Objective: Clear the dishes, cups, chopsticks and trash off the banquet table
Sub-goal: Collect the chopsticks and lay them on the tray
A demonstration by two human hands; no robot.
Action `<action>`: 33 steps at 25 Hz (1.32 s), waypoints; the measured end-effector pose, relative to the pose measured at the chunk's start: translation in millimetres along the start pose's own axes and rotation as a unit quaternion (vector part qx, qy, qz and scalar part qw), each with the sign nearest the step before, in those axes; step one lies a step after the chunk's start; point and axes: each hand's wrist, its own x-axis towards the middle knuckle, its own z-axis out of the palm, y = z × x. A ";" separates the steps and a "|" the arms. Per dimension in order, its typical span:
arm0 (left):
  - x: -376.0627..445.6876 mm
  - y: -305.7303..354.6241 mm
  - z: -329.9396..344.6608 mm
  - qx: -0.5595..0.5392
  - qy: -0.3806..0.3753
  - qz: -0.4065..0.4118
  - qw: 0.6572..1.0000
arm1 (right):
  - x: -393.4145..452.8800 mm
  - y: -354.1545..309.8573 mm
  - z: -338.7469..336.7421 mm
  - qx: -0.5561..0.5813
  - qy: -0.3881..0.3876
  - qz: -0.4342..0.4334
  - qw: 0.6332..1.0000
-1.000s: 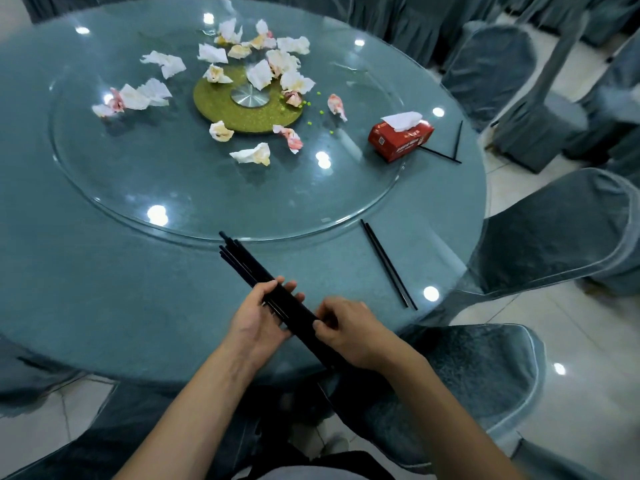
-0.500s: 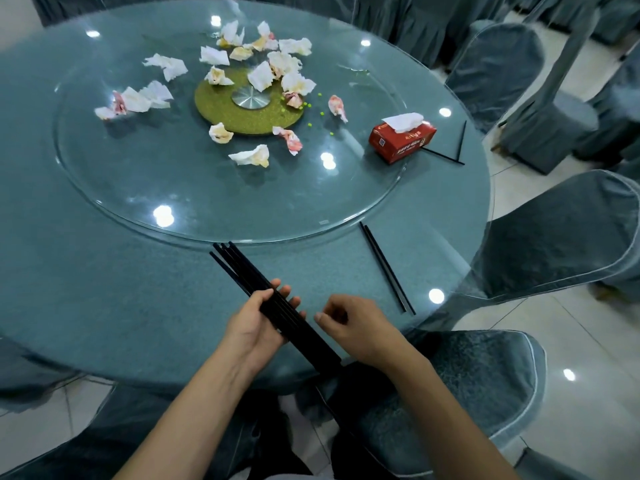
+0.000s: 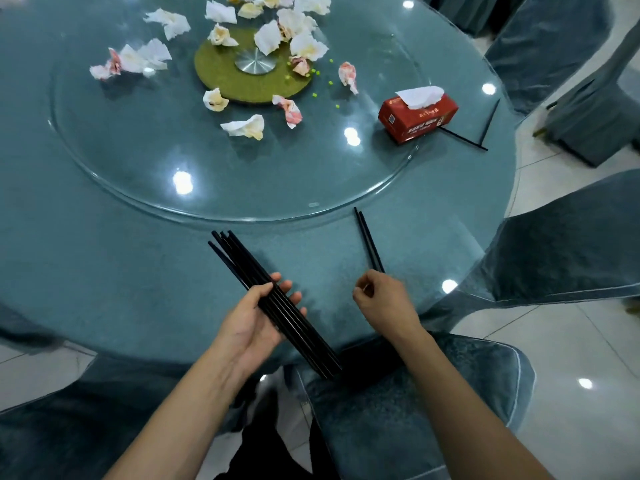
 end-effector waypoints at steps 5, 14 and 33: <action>5.7 -36.7 16.1 -0.014 0.011 -0.013 1.000 | 20.3 35.9 0.7 -0.034 0.018 0.031 0.999; 10.4 -70.5 26.0 -0.033 0.039 0.013 0.999 | 54.6 69.4 6.2 -0.202 0.043 0.051 0.977; 2.0 -89.2 21.9 -0.037 0.065 0.038 0.996 | 56.7 82.2 6.1 -0.130 -0.033 0.099 0.986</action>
